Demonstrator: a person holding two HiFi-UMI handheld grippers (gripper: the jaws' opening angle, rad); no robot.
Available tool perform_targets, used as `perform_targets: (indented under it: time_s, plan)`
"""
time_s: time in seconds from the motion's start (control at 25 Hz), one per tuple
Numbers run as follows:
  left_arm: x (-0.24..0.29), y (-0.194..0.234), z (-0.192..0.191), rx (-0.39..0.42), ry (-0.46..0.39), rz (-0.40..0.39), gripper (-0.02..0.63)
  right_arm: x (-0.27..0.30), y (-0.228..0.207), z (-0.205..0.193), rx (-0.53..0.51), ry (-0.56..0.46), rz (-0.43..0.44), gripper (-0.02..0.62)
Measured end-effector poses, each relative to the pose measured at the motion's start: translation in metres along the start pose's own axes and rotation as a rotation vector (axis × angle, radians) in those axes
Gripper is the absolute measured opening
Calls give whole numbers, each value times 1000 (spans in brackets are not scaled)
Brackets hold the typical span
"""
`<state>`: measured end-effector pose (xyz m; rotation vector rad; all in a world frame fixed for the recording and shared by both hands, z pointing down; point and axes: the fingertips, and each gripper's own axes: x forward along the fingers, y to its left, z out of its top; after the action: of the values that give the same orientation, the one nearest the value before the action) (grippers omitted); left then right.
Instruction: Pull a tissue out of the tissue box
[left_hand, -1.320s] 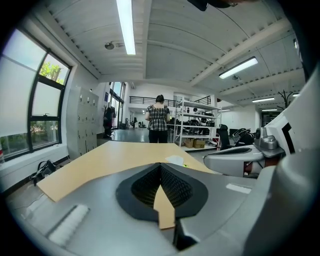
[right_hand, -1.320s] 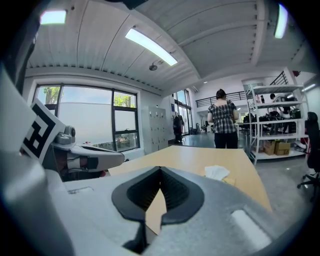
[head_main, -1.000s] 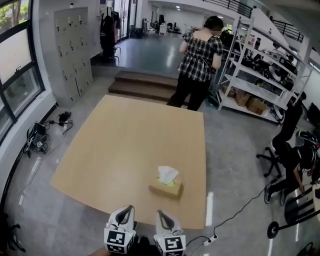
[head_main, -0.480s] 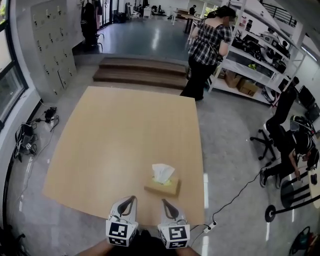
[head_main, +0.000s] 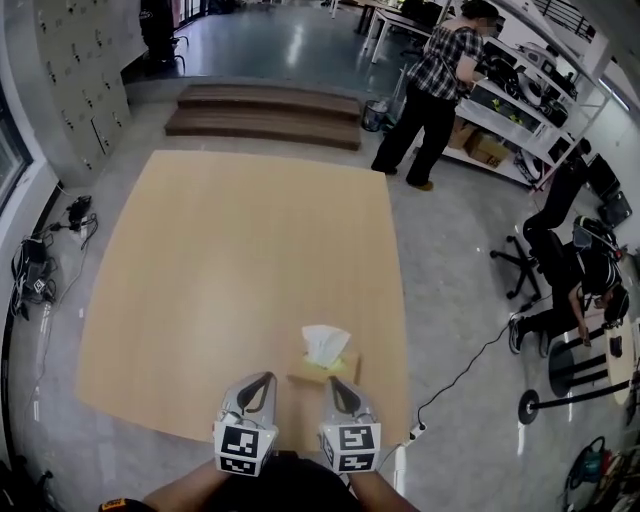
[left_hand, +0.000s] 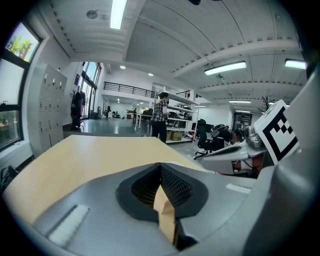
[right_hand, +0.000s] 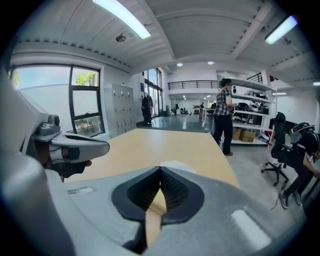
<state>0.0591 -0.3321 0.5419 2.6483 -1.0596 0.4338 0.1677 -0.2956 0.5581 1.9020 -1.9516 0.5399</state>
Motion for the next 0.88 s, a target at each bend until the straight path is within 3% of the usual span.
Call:
perform_targets:
  time_s: [0.12,0.24,0.48,0.88]
  plan:
    - [12,4,-7,6,30,-12,18,16,-3,-12,15,69,-3,-7]
    - [22,7,-16,12,60,-30,18,29,-4,-25,47,120,-6,49]
    - [43,16,-29,32,116,-50,18,53,-9,-35,76,193,-54,88]
    - [55,26,-37,2,145,-79,18,82,-16,-50,83,303,-99,103]
